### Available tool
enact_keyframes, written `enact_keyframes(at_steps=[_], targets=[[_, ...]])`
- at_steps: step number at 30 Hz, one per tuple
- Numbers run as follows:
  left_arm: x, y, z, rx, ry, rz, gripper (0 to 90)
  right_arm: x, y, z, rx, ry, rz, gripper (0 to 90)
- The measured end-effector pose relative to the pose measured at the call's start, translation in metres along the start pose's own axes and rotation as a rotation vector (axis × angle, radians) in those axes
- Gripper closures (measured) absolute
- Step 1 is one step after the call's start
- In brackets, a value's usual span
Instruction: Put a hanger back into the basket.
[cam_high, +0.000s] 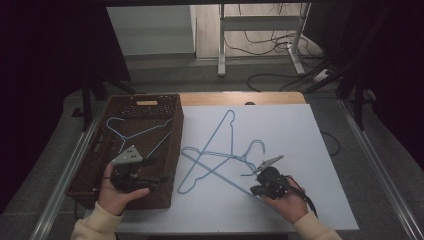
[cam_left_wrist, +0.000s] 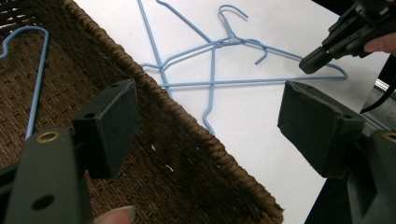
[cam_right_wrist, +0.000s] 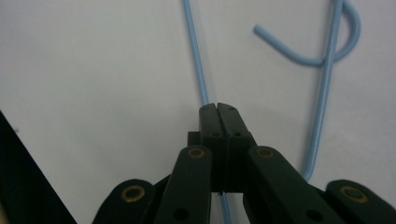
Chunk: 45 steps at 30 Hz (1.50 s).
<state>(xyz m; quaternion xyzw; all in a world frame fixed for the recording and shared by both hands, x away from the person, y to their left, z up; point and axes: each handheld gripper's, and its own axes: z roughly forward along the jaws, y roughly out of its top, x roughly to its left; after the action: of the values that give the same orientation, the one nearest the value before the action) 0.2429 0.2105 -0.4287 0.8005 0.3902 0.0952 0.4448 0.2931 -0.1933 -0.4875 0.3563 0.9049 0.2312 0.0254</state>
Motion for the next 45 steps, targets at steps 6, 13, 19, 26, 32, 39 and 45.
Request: enact_keyframes(at_steps=[6,13,19,26,32,39,45], targets=[[0.000,0.001,0.000,-0.002,-0.002,0.002,21.2,-0.009,-0.012,-0.003,0.038,-0.058,0.051,89.7],[0.000,0.001,0.001,0.000,-0.004,0.005,21.2,-0.018,-0.027,-0.007,0.065,-0.140,0.083,89.7],[-0.001,0.001,0.002,0.002,-0.005,0.006,21.1,-0.028,-0.033,-0.011,0.068,-0.181,0.116,89.7],[-0.001,0.001,0.001,-0.002,-0.004,0.005,21.1,-0.048,-0.045,-0.022,0.065,-0.254,0.174,89.7],[-0.001,0.001,0.000,-0.003,-0.004,0.008,21.2,-0.073,-0.053,-0.030,0.061,-0.292,0.234,89.7],[0.000,0.001,0.000,-0.003,-0.002,0.008,21.2,-0.095,-0.057,-0.036,0.050,-0.321,0.283,89.7],[0.000,0.001,0.000,-0.003,-0.003,0.006,21.2,-0.117,-0.055,-0.038,0.036,-0.354,0.325,89.7]])
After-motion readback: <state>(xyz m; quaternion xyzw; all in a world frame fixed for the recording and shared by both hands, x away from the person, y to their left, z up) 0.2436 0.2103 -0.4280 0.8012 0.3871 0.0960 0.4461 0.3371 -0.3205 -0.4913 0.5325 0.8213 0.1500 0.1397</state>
